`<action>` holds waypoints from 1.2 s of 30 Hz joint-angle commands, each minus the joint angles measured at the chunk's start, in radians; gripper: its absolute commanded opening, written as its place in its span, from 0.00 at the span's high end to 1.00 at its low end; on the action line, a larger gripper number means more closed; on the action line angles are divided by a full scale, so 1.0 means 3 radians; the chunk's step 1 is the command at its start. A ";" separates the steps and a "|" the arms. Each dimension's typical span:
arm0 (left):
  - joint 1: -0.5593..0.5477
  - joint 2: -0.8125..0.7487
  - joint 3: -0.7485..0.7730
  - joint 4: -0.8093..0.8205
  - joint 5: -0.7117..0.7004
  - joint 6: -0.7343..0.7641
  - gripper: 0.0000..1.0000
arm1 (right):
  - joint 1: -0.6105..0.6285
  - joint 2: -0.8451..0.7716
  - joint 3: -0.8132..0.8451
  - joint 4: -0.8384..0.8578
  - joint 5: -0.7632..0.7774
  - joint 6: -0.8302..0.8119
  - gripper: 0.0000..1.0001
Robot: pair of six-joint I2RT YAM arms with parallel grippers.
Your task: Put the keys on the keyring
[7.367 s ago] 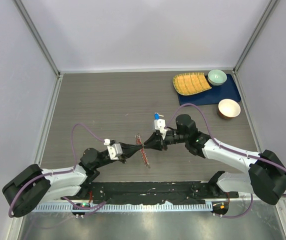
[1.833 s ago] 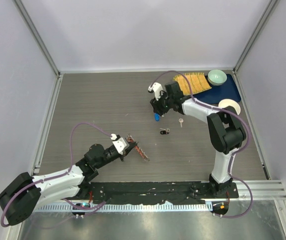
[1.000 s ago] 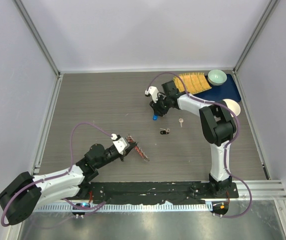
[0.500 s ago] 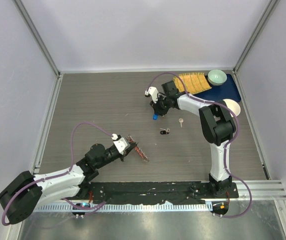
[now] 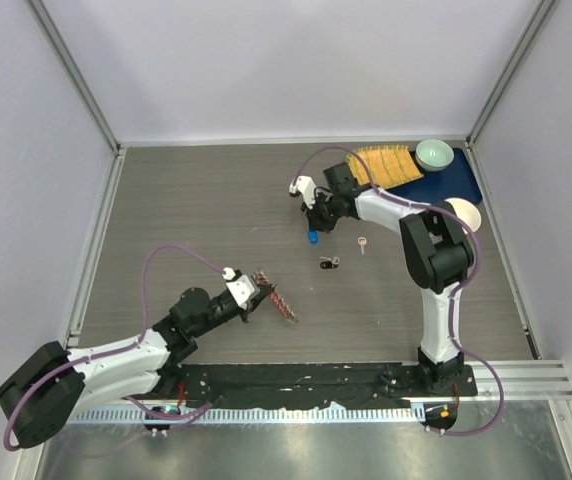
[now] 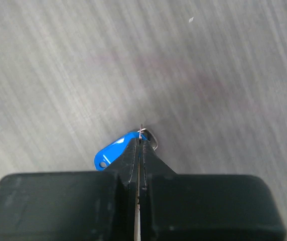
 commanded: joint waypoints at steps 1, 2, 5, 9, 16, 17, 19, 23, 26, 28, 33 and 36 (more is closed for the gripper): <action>0.0000 0.0038 -0.0036 0.0496 0.0085 0.0083 1.00 | 0.0199 -0.0647 -0.0250 -0.0077 -0.0042 -0.0135 0.99; -0.0005 0.0059 -0.0061 0.0553 0.0131 0.0083 1.00 | 0.0266 -0.0754 -0.0327 -0.0072 0.0009 -0.0135 0.99; 0.0000 0.0187 -0.0118 0.0803 0.0238 0.0113 1.00 | 0.0567 -0.1189 -0.0685 0.0046 0.0203 -0.0054 0.99; 0.0000 0.0396 -0.0154 0.1115 0.0443 0.0180 1.00 | 0.0926 -0.1736 -0.1201 0.0194 0.0434 0.0089 0.99; -0.0005 0.0525 -0.0154 0.1244 0.0689 0.0272 1.00 | 0.1514 -0.2309 -0.1489 -0.0025 0.0920 0.0186 0.99; 0.0000 0.0469 -0.0143 0.1198 0.0699 0.0287 1.00 | 0.1550 -0.2376 -0.1509 -0.0061 0.0945 0.0197 0.99; 0.0000 0.0387 -0.0128 0.1029 0.0724 0.0349 1.00 | 0.1631 -0.2447 -0.1575 -0.0112 0.0996 0.0212 0.99; 0.0000 0.0259 -0.0118 0.0891 0.0796 0.0395 1.00 | 0.1734 -0.2524 -0.1657 -0.0128 0.1078 0.0228 0.99; -0.0005 0.0238 -0.0108 0.0860 0.0837 0.0420 1.00 | 0.1821 -0.2535 -0.1647 -0.0184 0.1124 0.0222 0.99; -0.0005 0.0243 -0.0087 0.0804 0.0883 0.0441 1.00 | 0.1857 -0.2570 -0.1652 -0.0204 0.1145 0.0212 0.99; -0.0005 0.0248 -0.0051 0.0732 0.0919 0.0476 1.00 | 0.1918 -0.2657 -0.1657 -0.0199 0.1023 0.0222 0.99; 0.0000 0.0248 -0.0041 0.0732 0.0960 0.0482 1.00 | 0.1939 -0.2678 -0.1657 -0.0199 0.0986 0.0222 0.99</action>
